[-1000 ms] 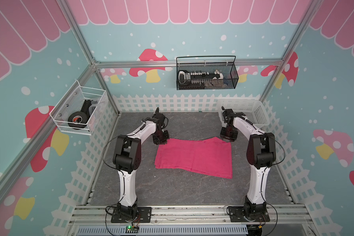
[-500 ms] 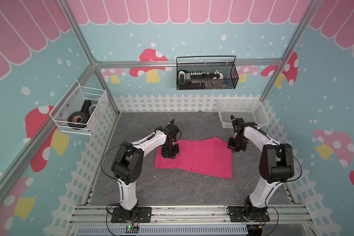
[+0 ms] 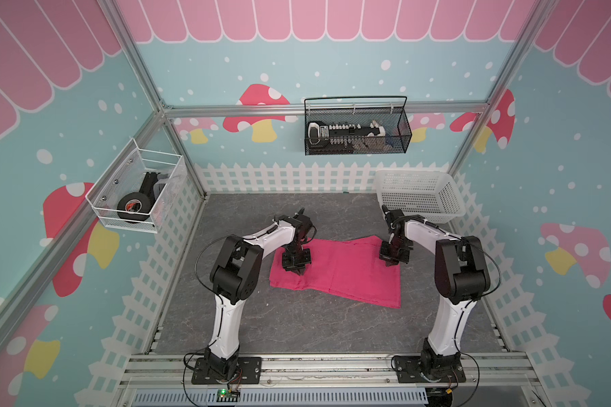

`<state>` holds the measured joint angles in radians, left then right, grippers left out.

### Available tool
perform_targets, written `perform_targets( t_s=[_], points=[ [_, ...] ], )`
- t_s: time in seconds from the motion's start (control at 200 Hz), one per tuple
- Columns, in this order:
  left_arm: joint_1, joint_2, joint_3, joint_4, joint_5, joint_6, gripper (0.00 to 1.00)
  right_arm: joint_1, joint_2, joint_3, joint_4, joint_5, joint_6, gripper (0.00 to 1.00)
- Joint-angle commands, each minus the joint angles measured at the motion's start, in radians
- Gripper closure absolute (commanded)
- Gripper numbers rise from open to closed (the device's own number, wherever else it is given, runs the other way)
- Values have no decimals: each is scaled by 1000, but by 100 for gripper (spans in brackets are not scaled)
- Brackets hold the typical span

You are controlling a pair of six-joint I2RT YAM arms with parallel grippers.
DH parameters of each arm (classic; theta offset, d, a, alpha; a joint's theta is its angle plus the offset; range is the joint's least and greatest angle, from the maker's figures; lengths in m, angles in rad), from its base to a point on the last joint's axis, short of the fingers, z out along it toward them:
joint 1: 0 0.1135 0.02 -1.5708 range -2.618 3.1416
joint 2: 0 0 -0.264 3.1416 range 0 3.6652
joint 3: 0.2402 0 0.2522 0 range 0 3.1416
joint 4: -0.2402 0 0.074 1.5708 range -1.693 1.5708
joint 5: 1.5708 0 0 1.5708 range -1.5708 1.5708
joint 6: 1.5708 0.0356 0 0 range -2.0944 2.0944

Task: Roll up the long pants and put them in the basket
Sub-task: Adjust the long pant at the center of the board.

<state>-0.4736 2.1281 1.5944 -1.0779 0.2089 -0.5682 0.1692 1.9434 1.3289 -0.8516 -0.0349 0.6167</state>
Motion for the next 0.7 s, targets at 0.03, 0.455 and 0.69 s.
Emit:
perform_targets(
  t_s=[0.03,0.455,0.69],
  points=[
    [26,121,75,159,-86,10,88,110,40,-126,-13,-37,-15,100],
    [118,591,969,8,-57,-60,88,350,28,-98,-2,-123,85,100],
    [176,681,1101,284,70,-316,87,507,118,50,0,-199,94,100]
  ],
)
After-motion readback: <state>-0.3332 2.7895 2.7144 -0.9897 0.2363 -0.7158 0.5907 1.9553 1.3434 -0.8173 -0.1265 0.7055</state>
